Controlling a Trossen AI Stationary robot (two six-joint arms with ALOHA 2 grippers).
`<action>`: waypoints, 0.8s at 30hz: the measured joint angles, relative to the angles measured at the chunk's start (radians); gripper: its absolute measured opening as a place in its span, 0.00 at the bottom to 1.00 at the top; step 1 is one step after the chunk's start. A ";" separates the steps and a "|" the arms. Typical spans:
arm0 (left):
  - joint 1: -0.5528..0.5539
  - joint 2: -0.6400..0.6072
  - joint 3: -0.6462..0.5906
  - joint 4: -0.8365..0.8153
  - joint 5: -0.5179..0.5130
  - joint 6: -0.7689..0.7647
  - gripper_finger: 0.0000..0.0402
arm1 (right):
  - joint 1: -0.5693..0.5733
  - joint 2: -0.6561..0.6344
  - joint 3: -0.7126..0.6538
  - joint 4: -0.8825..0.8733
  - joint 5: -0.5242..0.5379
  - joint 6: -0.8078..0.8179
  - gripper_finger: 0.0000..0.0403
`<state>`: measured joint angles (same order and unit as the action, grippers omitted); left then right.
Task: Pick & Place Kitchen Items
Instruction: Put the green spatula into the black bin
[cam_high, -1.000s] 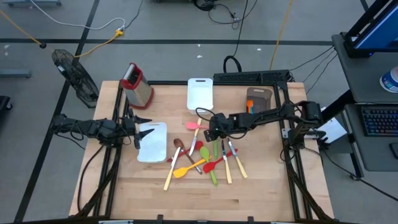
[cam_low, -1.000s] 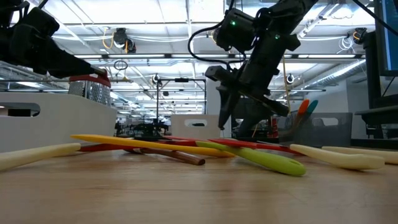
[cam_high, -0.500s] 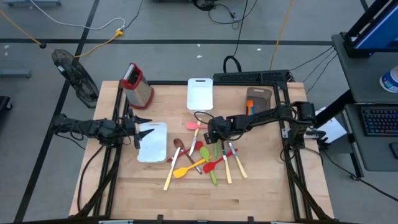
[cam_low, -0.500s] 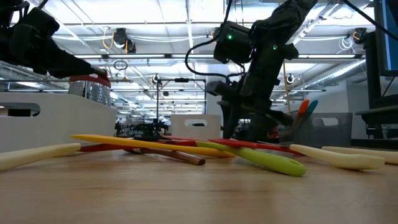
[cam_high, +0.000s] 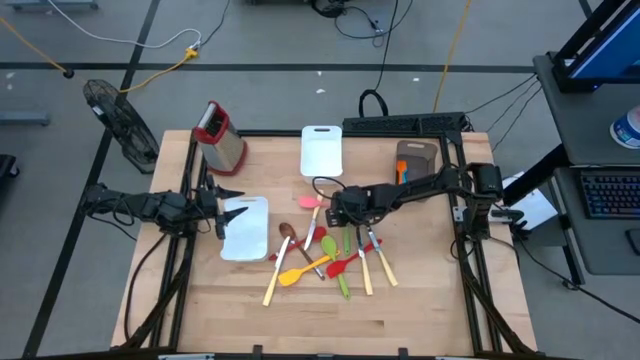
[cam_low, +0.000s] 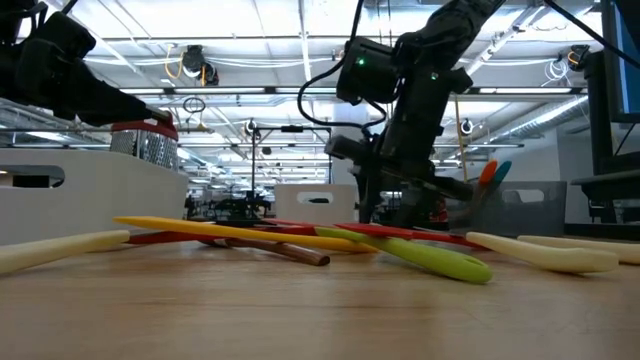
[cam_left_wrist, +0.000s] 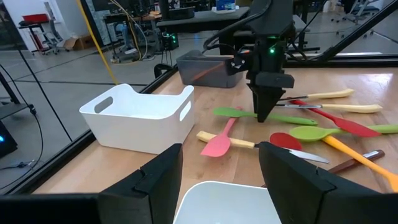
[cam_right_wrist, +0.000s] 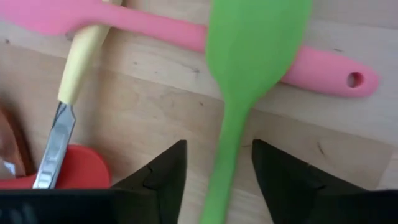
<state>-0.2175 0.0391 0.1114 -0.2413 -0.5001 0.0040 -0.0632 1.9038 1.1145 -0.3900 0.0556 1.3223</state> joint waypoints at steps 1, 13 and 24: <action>0.000 0.000 0.000 0.000 0.000 0.000 0.54 | 0.001 0.000 0.000 -0.001 0.014 0.007 0.38; 0.000 0.000 0.000 0.000 0.000 -0.001 0.54 | 0.001 0.000 -0.002 -0.002 0.072 0.037 0.05; 0.000 0.000 0.000 -0.001 0.000 0.000 0.54 | 0.001 -0.042 -0.003 0.059 0.072 0.047 0.05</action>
<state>-0.2174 0.0391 0.1115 -0.2424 -0.4998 0.0036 -0.0624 1.8614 1.1110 -0.3307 0.1280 1.3689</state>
